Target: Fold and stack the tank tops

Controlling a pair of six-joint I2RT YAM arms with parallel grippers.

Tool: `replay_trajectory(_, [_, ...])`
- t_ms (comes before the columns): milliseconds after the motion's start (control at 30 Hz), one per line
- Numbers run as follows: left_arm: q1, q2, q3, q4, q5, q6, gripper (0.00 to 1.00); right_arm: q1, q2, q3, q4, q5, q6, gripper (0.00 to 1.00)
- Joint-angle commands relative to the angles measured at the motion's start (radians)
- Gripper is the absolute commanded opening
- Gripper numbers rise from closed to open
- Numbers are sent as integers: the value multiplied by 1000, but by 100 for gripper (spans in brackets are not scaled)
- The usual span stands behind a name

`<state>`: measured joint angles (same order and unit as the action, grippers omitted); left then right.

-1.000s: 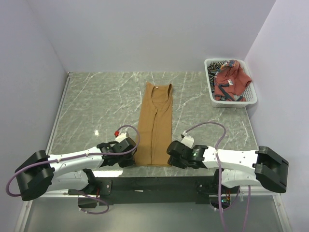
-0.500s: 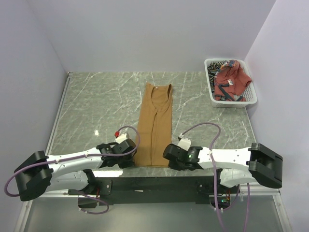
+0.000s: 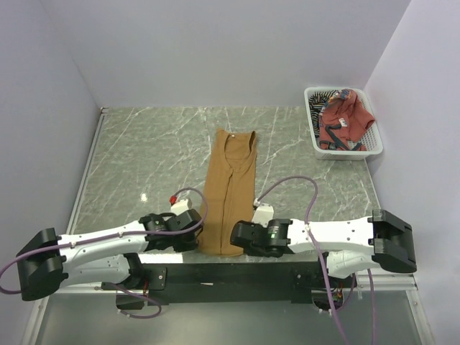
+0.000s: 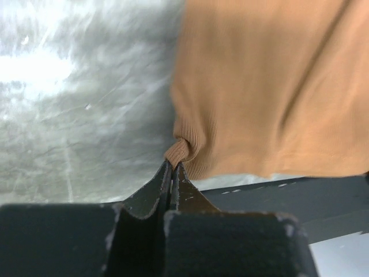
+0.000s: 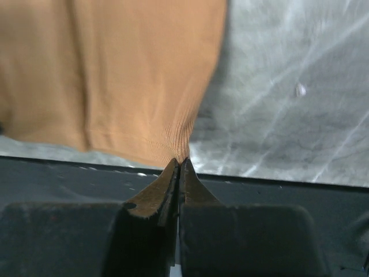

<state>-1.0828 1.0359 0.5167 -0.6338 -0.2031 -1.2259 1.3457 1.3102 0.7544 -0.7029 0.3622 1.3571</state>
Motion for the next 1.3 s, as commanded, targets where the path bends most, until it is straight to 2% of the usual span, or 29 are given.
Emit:
replay_trajectory(0, [1, 48, 97, -15, -79, 17, 0, -40, 0, 75, -60, 95, -58, 0])
replay_trajectory(100, [30, 116, 180, -17, -116, 58, 1, -113, -8, 98, -35, 95, -131, 0])
replay_trajectory(233, [135, 186, 265, 38, -107, 147, 0, -230, -19, 103, 40, 93, -229, 0])
replay_trajectory(333, [256, 248, 313, 97, -84, 227, 1, -313, -2, 118, 91, 96, -312, 0])
replay_trajectory(633, [438, 528, 561, 204, -55, 373, 1, -517, 126, 218, 252, 57, -533, 0])
replay_trajectory(1000, [523, 800, 916, 172, -19, 457, 0, -704, 319, 391, 352, -38, -676, 0])
replay_trajectory(1267, [560, 908, 1028, 167, 7, 493, 1, -770, 443, 480, 373, -83, -705, 0])
